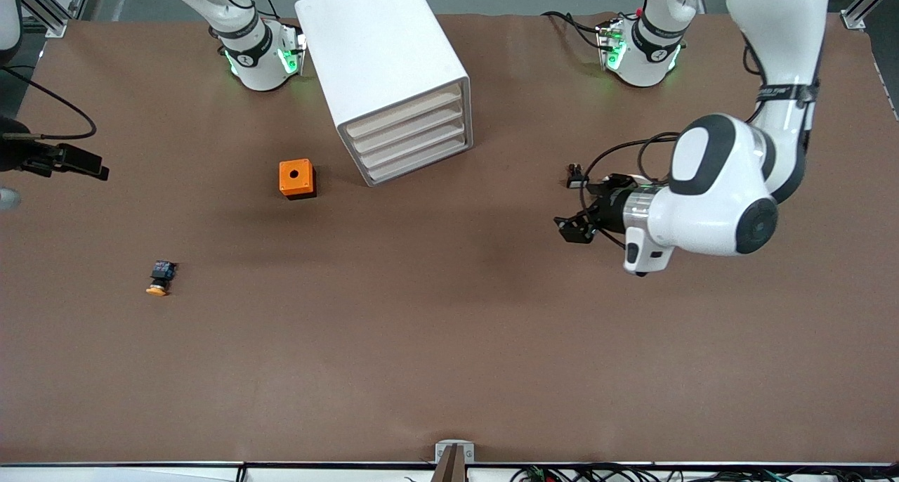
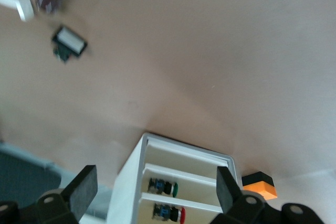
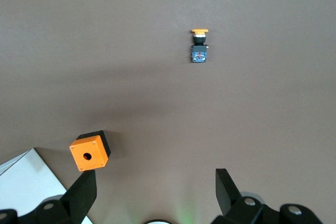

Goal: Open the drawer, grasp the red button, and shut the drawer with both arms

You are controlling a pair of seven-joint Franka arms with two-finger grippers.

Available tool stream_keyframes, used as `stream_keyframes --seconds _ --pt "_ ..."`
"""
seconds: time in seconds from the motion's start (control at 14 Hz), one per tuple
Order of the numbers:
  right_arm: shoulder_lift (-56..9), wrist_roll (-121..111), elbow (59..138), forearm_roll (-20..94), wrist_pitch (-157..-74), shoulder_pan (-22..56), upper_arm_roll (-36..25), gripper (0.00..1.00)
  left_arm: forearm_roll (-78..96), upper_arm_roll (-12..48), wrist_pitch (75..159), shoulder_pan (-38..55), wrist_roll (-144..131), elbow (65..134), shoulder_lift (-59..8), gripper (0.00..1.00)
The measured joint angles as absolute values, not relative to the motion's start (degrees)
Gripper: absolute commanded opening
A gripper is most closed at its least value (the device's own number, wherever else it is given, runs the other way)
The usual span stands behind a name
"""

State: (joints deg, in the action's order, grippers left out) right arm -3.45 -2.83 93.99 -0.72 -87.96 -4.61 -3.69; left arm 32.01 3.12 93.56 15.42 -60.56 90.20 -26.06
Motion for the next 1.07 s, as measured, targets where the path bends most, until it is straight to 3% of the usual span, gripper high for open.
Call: stream_keyframes --seconds 0.29,0.64,1.07 --pt "-5.51 -2.70 92.69 -0.65 -88.32 -5.61 -3.61 1.00 33.94 3.42 93.39 19.02 -72.70 89.52 -31.23 1.00" --pt "-5.51 2.18 92.10 0.04 -88.19 -5.43 -3.08 1.00 39.38 4.30 87.22 20.48 -90.36 84.47 -37.52 1.00" --pt "-5.51 13.36 92.08 0.86 -87.63 -2.69 -2.64 1.00 45.36 5.42 83.99 21.75 -102.79 83.28 -41.00 1.00"
